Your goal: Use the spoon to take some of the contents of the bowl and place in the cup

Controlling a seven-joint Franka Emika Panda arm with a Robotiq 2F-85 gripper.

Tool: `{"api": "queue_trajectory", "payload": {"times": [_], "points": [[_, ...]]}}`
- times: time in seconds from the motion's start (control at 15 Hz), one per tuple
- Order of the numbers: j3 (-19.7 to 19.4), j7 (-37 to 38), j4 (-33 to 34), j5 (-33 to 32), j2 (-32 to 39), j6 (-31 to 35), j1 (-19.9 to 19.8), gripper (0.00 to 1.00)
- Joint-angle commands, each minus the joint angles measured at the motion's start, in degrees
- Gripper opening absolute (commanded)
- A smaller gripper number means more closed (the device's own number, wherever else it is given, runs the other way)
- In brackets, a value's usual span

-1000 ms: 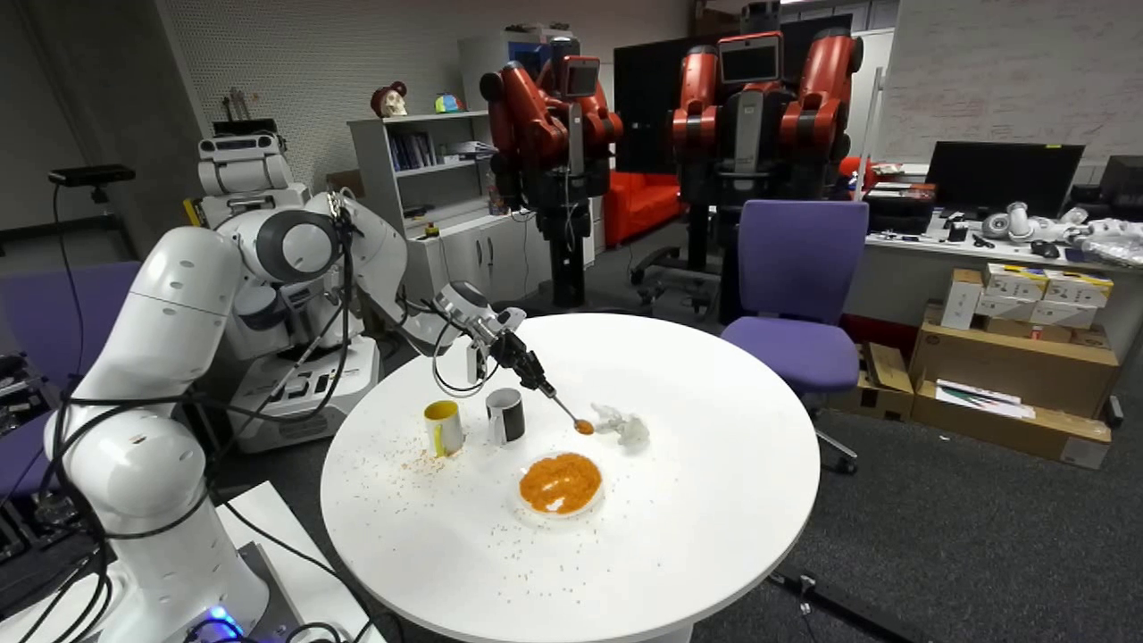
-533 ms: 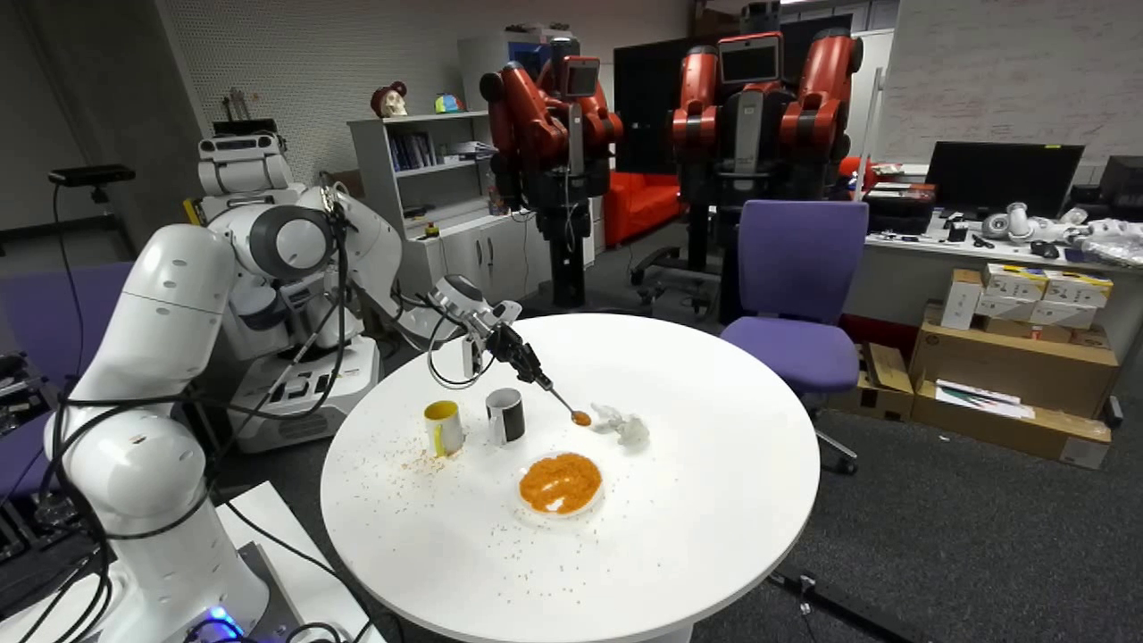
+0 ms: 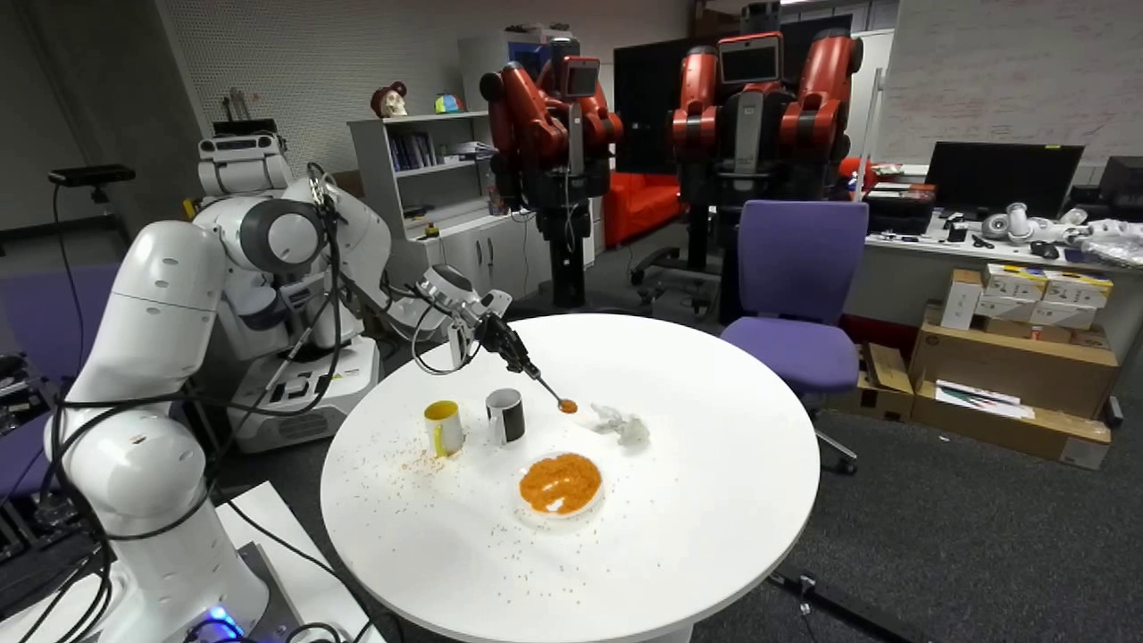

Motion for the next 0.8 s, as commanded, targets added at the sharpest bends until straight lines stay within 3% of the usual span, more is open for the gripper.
{"api": "queue_trajectory", "payload": {"times": [0.0, 0.73], "points": [[1.72, -0.85, -3.16, -0.88, -4.12, -2.96, -0.2, 0.01], [4.37, -1.79, -0.74, -0.41, -3.55, -4.54, 0.62, 0.01]]}}
